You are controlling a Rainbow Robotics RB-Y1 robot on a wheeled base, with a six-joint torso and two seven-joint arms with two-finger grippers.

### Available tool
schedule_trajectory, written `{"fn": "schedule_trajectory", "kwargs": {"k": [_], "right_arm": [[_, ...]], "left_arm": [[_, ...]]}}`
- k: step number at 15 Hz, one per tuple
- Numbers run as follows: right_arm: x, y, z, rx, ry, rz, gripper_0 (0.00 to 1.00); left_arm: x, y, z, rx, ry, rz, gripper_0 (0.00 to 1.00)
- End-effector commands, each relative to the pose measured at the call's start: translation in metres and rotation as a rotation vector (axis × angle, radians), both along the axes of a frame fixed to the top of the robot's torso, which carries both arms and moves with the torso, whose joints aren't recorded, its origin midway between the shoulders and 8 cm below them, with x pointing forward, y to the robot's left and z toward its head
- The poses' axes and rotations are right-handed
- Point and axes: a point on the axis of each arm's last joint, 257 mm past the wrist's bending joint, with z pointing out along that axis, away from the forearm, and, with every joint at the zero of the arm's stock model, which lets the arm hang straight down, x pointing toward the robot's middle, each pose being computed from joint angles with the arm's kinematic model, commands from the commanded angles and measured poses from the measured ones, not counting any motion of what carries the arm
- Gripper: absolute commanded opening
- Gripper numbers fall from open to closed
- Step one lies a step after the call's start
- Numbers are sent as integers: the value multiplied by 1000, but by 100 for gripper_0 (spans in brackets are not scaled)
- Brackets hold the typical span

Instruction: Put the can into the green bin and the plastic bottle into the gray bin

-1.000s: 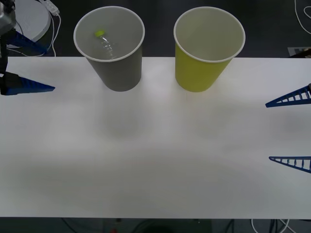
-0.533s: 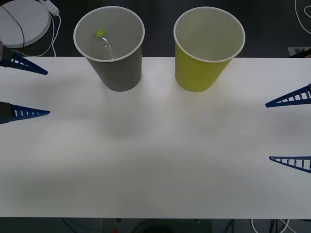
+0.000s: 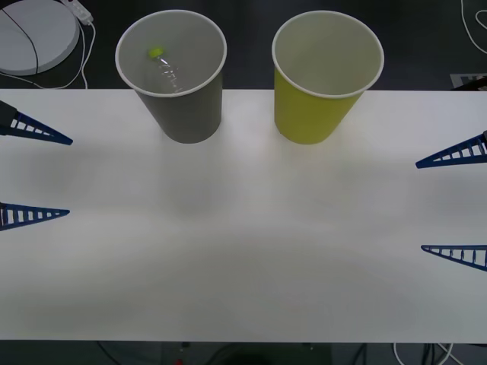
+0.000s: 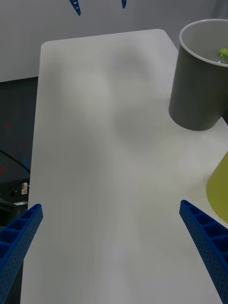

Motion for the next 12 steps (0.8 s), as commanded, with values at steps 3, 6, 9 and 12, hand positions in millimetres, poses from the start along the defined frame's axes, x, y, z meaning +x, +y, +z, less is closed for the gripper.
{"fn": "schedule_trajectory", "kwargs": {"k": [3,6,9,12], "right_arm": [[0,0,0,0,0,0,100],[0,0,0,0,0,0,100],[0,0,0,0,0,0,100],[0,0,0,0,0,0,100]], "left_arm": [[-32,-4,-2,-11,2,-35,100],[-43,-5,-5,-17,4,-52,100],[-47,-5,-9,-21,6,-60,100],[-47,-4,-9,-20,4,-60,100]]}}
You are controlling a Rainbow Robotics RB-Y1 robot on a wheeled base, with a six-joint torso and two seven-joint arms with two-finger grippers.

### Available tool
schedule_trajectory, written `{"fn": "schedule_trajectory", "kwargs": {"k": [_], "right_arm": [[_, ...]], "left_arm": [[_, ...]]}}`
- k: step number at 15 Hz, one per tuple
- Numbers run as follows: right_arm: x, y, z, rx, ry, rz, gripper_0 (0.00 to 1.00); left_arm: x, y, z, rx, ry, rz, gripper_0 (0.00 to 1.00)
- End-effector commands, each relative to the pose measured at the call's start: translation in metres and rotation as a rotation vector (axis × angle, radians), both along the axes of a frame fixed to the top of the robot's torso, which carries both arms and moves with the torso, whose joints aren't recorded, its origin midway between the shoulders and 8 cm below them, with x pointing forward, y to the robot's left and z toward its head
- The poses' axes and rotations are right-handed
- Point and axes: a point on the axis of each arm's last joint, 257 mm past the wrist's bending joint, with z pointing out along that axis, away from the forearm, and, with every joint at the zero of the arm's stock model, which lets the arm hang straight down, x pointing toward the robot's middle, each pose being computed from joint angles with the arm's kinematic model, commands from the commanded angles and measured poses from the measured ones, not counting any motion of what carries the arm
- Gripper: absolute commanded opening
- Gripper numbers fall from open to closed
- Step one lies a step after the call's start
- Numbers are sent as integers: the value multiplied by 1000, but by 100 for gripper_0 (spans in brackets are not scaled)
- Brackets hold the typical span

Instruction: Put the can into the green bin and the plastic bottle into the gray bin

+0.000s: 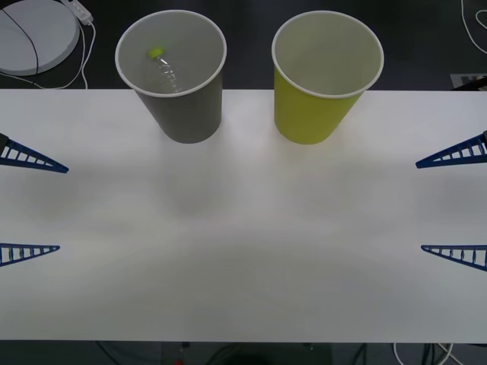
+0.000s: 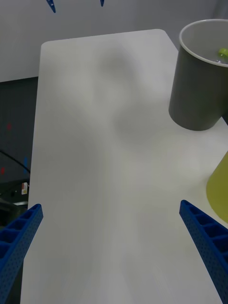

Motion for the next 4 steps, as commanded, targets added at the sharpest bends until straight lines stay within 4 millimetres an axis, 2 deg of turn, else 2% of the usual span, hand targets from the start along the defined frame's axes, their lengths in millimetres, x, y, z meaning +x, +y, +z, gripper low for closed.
{"fn": "schedule_trajectory", "kwargs": {"k": [1,4], "right_arm": [[0,0,0,0,0,0,100],[0,0,0,0,0,0,100]], "left_arm": [[0,0,-1,1,1,0,100],[-1,1,-2,-1,5,0,100]]}}
